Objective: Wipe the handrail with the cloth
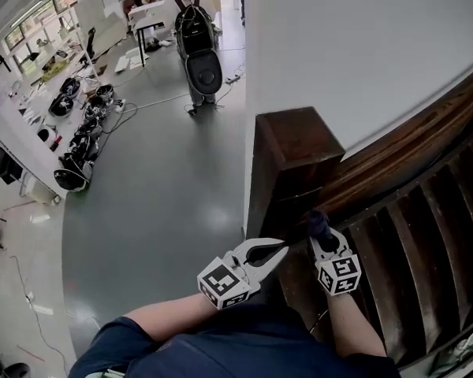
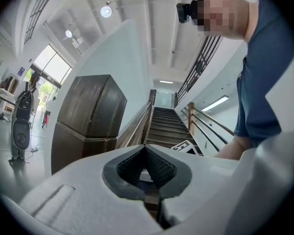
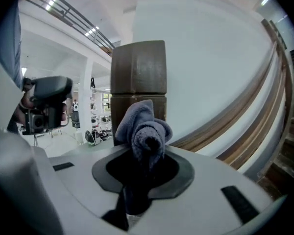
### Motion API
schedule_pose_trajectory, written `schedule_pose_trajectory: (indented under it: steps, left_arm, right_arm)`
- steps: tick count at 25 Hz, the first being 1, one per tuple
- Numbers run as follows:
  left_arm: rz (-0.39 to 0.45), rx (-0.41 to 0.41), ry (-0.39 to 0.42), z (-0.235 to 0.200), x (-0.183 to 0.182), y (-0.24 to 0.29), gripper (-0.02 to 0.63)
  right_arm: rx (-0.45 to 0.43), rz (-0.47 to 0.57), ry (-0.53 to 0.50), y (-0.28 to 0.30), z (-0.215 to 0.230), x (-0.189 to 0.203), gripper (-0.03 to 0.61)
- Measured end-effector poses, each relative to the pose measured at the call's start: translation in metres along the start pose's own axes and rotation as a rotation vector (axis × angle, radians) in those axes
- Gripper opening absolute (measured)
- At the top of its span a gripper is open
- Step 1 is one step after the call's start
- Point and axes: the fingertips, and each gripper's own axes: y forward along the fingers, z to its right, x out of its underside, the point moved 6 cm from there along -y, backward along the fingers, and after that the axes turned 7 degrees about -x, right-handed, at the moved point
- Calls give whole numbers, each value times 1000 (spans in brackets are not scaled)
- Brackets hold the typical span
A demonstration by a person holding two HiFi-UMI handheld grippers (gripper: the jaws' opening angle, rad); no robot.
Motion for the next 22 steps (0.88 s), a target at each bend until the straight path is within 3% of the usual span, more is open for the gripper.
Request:
schedule_pose_trajectory:
  steps: [6,11,22]
  left_arm:
    - [7,10,-48,0,6,-37,5]
    - [-4,-15,-49,10,12,-49,5]
    - [-4,-31,8,35,9,-23,5]
  right_arm:
    - [-83,5,38,-23,-74,-3,89]
    - [-184,68,25,-35,-107,-24,89]
    - [-282,159,59,-60,-102,-43,89]
